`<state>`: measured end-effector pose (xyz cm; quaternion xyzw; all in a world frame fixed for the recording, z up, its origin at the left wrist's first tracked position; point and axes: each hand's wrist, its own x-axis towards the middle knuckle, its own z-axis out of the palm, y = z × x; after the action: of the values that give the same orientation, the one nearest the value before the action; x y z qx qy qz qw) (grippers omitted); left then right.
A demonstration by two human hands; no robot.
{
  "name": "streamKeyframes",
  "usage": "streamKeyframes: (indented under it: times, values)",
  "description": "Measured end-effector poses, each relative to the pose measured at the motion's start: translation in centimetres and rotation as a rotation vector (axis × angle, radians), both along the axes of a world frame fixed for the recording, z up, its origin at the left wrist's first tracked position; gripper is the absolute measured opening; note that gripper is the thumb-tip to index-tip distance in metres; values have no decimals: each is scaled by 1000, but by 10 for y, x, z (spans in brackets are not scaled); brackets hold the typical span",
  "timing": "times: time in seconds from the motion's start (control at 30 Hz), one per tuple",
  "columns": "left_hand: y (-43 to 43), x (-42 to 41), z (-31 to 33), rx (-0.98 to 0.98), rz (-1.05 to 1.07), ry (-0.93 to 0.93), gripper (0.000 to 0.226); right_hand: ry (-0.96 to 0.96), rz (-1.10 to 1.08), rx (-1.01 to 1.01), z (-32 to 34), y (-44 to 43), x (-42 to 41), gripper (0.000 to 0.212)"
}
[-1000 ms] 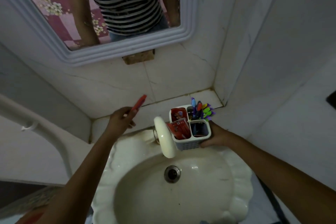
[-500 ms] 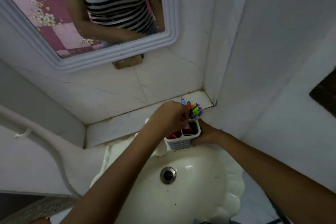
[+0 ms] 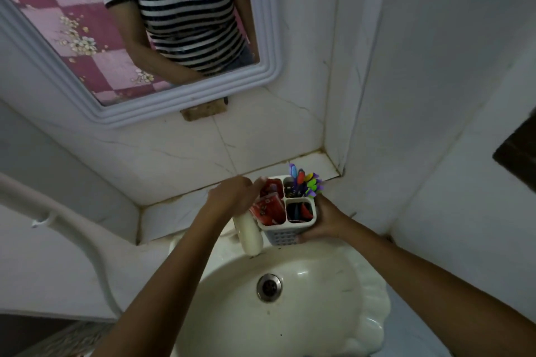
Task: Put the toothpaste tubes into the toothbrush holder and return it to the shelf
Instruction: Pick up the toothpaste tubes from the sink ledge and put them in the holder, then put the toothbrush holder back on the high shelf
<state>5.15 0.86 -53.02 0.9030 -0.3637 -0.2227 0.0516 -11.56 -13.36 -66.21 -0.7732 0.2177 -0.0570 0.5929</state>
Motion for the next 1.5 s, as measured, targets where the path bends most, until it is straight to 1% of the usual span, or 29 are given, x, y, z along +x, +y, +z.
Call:
streamKeyframes:
  times: [0.07,0.17,0.27,0.33,0.4,0.47,0.53,0.6,0.63,0.67,0.73,0.77,0.8,0.87,0.9,0.97,1.0,1.03,1.07,1.1,1.17,1.2,1.23,1.3,1.33,1.37,1.4,1.43,1.5]
  values:
    - [2,-1,4,-102,57,245,70,-38,-44,-11,1,1,-6,100]
    - [5,-9,24,-283,130,461,65,-104,-138,-15,18,-3,-14,103]
    - [8,-20,61,-493,168,512,70,-211,-195,-80,71,-9,-10,109]
    - [7,-21,91,-639,187,562,84,-297,-217,-150,118,-11,-2,113]
    - [5,-19,124,-797,237,593,92,-405,-243,-227,169,-13,6,108]
    - [1,-22,164,-941,257,573,88,-520,-272,-266,221,-13,13,100]
    - [-6,-26,210,-1066,271,572,80,-627,-279,-293,273,-12,20,97]
    - [-11,-27,263,-1201,288,609,66,-724,-284,-311,326,-9,25,94]
    - [-13,-27,293,-1245,291,641,65,-778,-292,-311,352,-8,27,89]
    - [-15,-24,322,-1256,269,698,71,-833,-300,-314,376,-8,28,85]
    - [-20,-18,375,-1217,183,787,83,-933,-325,-355,421,-9,32,79]
    - [-24,-13,399,-1203,168,778,87,-967,-339,-383,442,-10,35,80]
    - [-28,-10,420,-1202,168,760,84,-994,-358,-405,462,-11,37,84]
    - [-36,-10,459,-1216,145,722,66,-1051,-389,-423,501,-13,40,95]
    - [-40,-11,474,-1222,132,686,58,-1065,-412,-409,518,-13,41,96]
    - [-42,-19,506,-1254,75,594,49,-1098,-444,-375,555,-15,40,90]
    - [-40,-22,518,-1283,39,532,47,-1106,-445,-345,571,-16,40,88]
    - [-38,-24,532,-1324,-30,422,46,-1115,-449,-309,590,-17,38,88]
    - [-36,-23,546,-1380,-125,265,45,-1121,-455,-273,610,-20,37,91]
    - [-32,-23,556,-1430,-218,49,47,-1120,-467,-244,629,-23,37,95]
    - [-27,-18,573,-1501,-332,-510,55,-1121,-493,-219,670,-25,32,103]
    - [-25,-14,580,-1498,-348,-776,55,-1135,-502,-217,689,-25,28,107]
    - [-23,-11,586,-1471,-344,-982,51,-1152,-517,-225,708,-24,24,110]
    - [-24,0,594,-1341,-297,-1284,48,-1182,-572,-254,743,-17,13,114]
    - [-26,7,596,-1213,-260,-1383,53,-1188,-599,-276,759,-13,9,115]
    - [-29,17,597,-1080,-229,-1427,60,-1185,-630,-302,773,-9,7,114]
    - [-33,25,596,-969,-203,-1427,65,-1174,-666,-329,786,-5,7,111]
    - [-36,33,595,-899,-181,-1405,69,-1161,-705,-351,797,-1,10,108]
    - [-42,44,590,-884,-169,-1385,72,-1124,-790,-397,812,2,20,104]
